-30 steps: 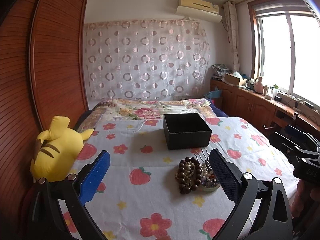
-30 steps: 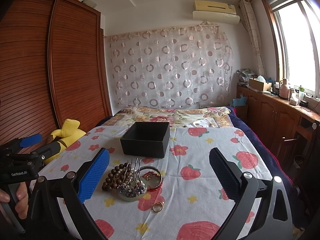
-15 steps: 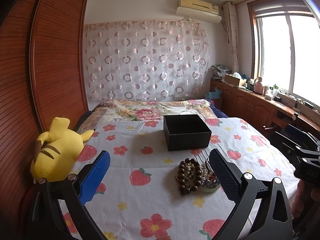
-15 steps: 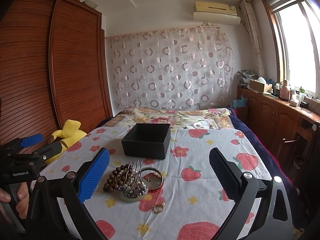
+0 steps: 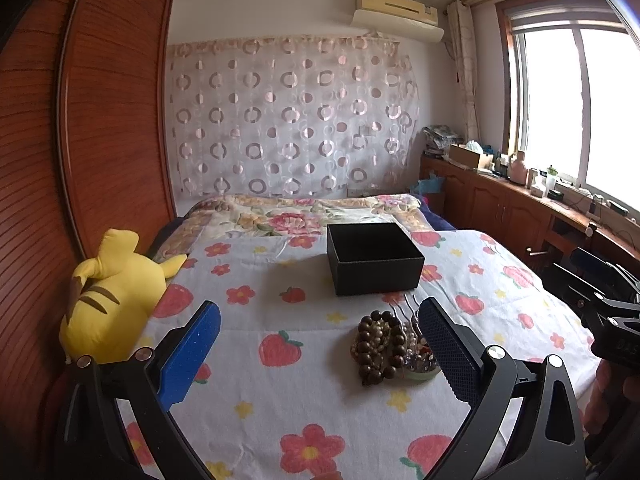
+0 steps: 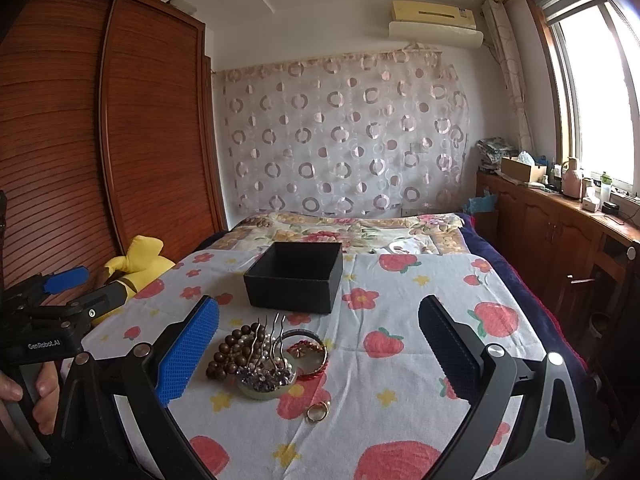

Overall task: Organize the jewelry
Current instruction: 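Reach the left tool to the brown bead bracelet and close on it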

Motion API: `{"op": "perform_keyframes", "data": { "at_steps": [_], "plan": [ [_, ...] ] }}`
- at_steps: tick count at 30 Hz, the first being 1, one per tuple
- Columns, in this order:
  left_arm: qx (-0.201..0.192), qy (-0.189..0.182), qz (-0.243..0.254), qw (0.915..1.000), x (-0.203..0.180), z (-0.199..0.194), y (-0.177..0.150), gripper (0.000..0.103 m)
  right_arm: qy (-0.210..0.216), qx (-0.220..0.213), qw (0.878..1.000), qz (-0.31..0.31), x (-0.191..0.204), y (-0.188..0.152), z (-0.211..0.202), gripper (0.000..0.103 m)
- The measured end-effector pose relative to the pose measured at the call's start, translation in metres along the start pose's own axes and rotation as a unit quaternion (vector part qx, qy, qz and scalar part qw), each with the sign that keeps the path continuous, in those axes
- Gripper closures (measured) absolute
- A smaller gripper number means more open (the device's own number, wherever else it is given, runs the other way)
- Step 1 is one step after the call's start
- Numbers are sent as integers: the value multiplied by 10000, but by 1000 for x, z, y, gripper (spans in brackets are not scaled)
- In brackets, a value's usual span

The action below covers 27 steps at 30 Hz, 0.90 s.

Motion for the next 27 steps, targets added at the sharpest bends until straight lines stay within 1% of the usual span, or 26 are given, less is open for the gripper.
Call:
{"op": "perform_keyframes", "data": {
  "at_steps": [3,8,10,11,13,18,20,23,25,27],
  "plan": [
    [46,-13,-19,10000,2,5,-3,7,40,48,10000,-14,-3,-5,3,2],
    [282,-144,-71,9995,5,19,-15,7,134,242,9994,-192,-9,-24,17,2],
    [383,-250,-121,9989,7,25,-19,7,252,428,9983,-311,-11,-35,26,11],
    [417,-274,-127,9987,7,27,-21,7,296,530,9974,-380,-12,-40,30,12],
    [484,-327,-116,9982,8,32,-25,7,405,751,9950,-527,-13,-50,40,20],
    [658,-456,-126,9967,10,43,-34,7,635,1331,9855,-843,-11,-75,64,28],
    [773,-513,-145,9956,11,49,-38,7,696,1449,9825,-937,-7,-82,68,31],
    [920,-621,-215,9936,15,58,-45,7,833,1639,9772,-1059,-1,-88,74,38],
    [1042,-700,-239,9918,17,65,-50,7,851,1732,9741,-1177,3,-90,77,43],
    [1161,-730,-240,9903,19,71,-54,9,862,1816,9710,-1292,7,-91,81,46]
  ]
}}
Point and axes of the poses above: each gripper's, at about its wrist camera, not at the fingertips, and z roughly the way its jaws point, x to its left, y to its top, the point moved 1 cm from there along z, roughly the way its jaws point, and after that the axes turned 13 degrees about -y, right-handed, at the moved point
